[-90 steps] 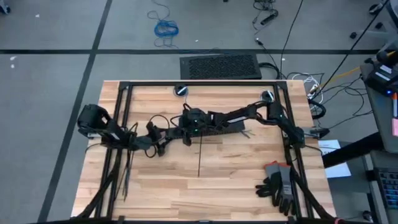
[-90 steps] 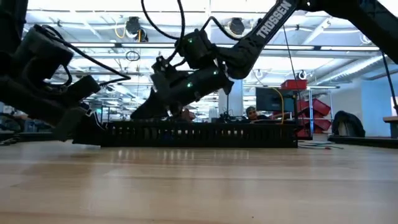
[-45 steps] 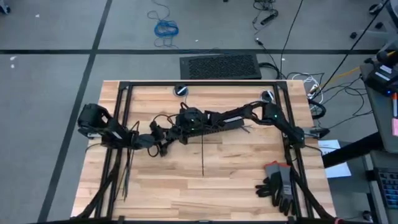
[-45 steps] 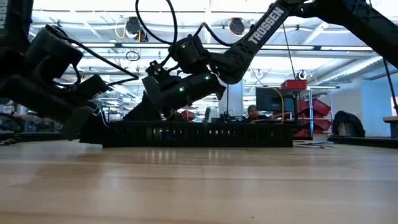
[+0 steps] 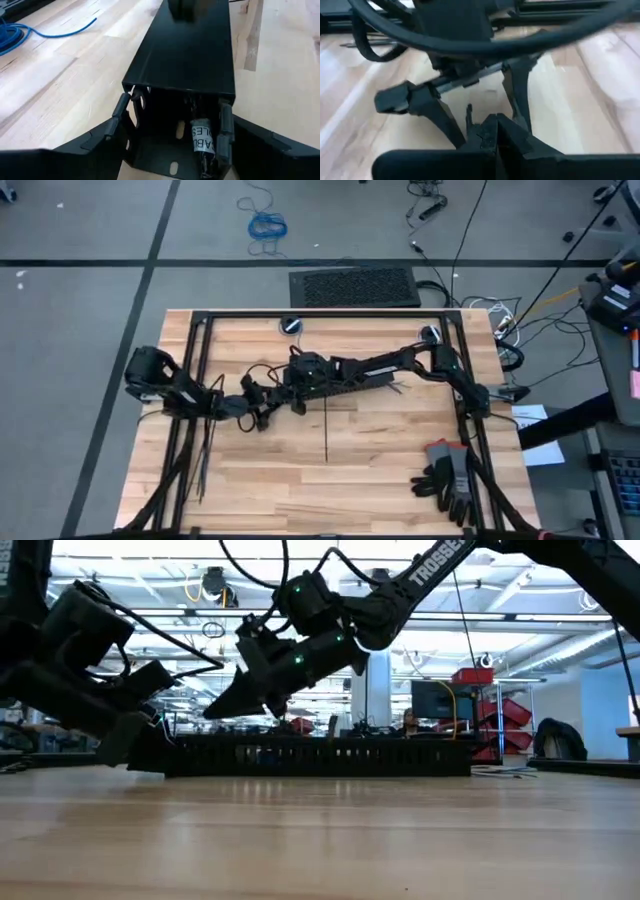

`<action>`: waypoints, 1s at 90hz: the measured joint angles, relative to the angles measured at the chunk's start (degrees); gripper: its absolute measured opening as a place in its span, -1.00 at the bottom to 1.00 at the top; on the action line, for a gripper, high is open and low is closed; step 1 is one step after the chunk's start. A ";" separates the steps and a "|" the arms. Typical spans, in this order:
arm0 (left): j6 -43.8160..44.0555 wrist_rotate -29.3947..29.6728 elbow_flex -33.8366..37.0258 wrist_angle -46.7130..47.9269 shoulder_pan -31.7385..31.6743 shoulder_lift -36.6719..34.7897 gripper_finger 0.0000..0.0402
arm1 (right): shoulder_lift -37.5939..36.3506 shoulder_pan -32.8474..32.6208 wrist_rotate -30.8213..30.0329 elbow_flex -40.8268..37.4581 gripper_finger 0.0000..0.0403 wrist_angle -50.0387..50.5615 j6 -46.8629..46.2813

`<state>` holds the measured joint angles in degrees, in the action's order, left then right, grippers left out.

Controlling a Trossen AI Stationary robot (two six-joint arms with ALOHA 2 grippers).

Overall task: Ziptie cables
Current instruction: Close the cable duct

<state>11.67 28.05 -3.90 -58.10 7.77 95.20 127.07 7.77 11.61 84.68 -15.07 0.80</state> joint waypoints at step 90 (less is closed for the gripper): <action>-0.38 -1.96 -1.42 2.25 -1.16 -0.07 0.50 | 5.84 -0.79 -4.33 7.58 -1.00 5.98 -4.67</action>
<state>11.29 26.09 -5.32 -55.84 6.61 95.13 132.91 6.98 7.28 92.27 -9.09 -3.87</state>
